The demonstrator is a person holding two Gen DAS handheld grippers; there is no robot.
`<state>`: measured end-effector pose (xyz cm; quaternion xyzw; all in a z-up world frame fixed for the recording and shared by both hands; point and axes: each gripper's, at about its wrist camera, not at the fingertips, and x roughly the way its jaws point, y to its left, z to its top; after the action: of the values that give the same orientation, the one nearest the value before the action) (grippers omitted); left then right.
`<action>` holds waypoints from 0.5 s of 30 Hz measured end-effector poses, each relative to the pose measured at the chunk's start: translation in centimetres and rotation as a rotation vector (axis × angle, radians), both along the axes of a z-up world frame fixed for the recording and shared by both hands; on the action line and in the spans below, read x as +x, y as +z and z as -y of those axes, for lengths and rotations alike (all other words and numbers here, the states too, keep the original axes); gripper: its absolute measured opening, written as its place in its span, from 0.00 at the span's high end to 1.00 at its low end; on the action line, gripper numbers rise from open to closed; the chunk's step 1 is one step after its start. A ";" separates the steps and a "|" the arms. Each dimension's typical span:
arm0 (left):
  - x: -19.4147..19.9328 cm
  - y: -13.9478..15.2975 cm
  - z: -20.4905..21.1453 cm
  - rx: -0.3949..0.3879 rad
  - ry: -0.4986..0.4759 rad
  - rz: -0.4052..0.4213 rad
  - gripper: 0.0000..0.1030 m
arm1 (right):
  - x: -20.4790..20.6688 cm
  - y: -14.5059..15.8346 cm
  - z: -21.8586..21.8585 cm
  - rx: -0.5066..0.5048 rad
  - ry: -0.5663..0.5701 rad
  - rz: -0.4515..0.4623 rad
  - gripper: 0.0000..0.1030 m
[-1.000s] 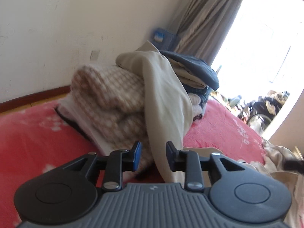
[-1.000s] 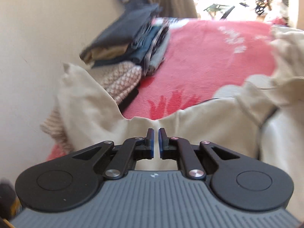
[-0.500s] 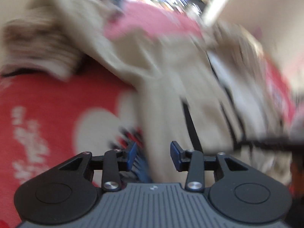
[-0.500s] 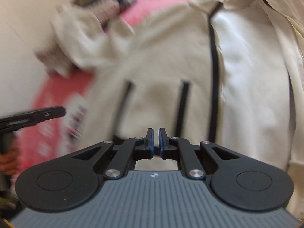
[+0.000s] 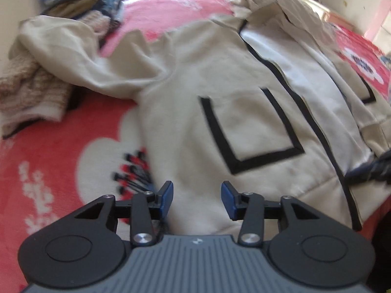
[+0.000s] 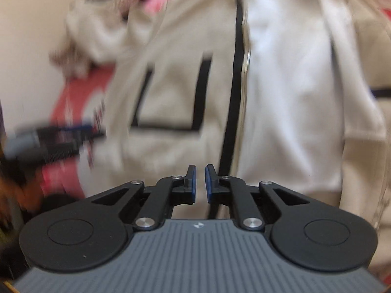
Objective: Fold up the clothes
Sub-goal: 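Release the sleeve with the left tool and lay the hoodie flat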
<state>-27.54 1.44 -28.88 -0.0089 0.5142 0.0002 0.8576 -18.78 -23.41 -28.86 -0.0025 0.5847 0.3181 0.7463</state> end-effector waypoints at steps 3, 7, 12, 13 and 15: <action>0.4 -1.3 1.9 0.051 -0.010 -0.051 0.57 | -1.1 -2.5 -0.2 -0.047 0.027 0.006 0.95; 0.8 0.3 2.7 0.040 -0.007 -0.022 0.57 | -1.2 -0.6 1.4 0.010 -0.010 0.030 0.92; 2.2 2.3 4.7 0.009 -0.021 0.045 0.56 | -2.4 3.0 6.3 -0.066 -0.098 0.262 0.74; 2.6 2.4 5.4 -0.013 -0.028 0.055 0.56 | -2.7 3.3 7.3 -0.103 -0.113 0.310 0.73; 3.3 2.5 7.1 -0.060 -0.048 0.066 0.56 | -3.3 3.7 8.9 -0.186 -0.119 0.375 0.73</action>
<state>-24.20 -5.69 -26.39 -0.0226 0.4854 -0.0359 0.8733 -22.04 -32.34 -25.13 -0.0959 0.4615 0.2120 0.8561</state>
